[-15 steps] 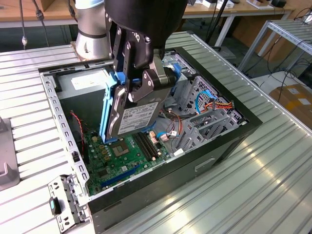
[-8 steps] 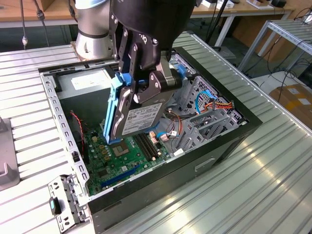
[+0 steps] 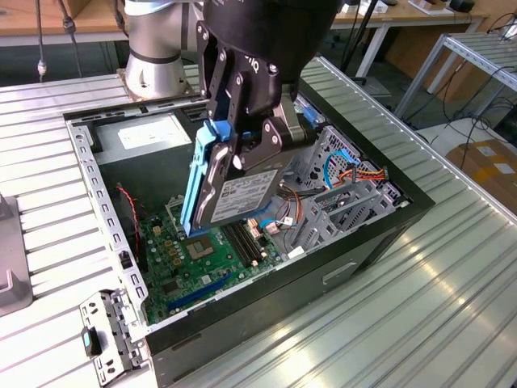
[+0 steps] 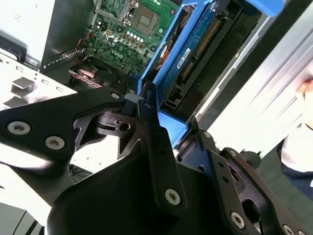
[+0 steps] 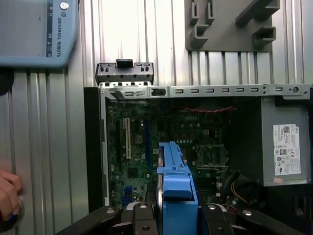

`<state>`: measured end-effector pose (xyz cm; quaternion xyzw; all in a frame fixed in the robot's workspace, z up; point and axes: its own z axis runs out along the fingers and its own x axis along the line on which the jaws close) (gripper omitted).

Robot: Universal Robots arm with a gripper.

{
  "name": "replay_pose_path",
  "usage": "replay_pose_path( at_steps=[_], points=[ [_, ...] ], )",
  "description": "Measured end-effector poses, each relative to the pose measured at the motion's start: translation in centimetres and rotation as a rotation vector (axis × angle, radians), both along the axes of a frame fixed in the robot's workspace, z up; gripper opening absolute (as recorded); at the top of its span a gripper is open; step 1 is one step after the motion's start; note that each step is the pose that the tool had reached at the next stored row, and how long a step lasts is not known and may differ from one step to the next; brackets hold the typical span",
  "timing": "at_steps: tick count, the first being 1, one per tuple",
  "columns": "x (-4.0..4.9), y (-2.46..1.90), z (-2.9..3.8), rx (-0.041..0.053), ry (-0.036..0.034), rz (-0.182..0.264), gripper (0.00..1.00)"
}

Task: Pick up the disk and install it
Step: 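Insert the disk into the insertion slot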

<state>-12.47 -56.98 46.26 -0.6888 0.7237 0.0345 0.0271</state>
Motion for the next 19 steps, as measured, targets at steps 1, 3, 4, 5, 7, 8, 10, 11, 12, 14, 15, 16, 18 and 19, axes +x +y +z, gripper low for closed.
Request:
replay_pose_path(
  at_steps=[1, 3, 4, 5, 7, 8, 10, 11, 12, 14, 15, 16, 18, 19],
  points=[
    [0.1, -0.01, -0.01, 0.0, 0.0, 0.0, 0.37],
    [0.27, -0.03, -0.01, -0.0001, 0.0, 0.0, 0.37],
    [0.38, -0.05, -0.01, -0.0001, 0.0, 0.0, 0.37],
    [0.46, -0.07, -0.01, -0.0001, 0.0, 0.0, 0.37],
    [0.68, -0.12, -0.02, -0.0001, 0.0, 0.0, 0.37],
    [0.79, -0.17, -0.02, -0.0002, 0.0, 0.0, 0.37],
    [0.9, -0.22, -0.03, -0.0001, 0.0, 0.0, 0.37],
    [1.01, -0.26, -0.03, 0.0, 0.0, 0.0, 0.37],
    [1.07, -0.28, -0.03, 0.0, 0.0, 0.0, 0.37],
    [1.25, -0.33, -0.04, -0.0001, 0.0, 0.0, 0.37],
    [1.31, -0.35, -0.04, 0.0, 0.0, 0.0, 0.37],
    [1.39, -0.38, -0.04, -0.0001, 0.0, 0.0, 0.37],
    [1.58, -0.43, -0.06, 0.0, 0.0, 0.0, 0.37],
    [1.66, -0.46, -0.06, 0.0, 0.0, 0.0, 0.37]
  ],
)
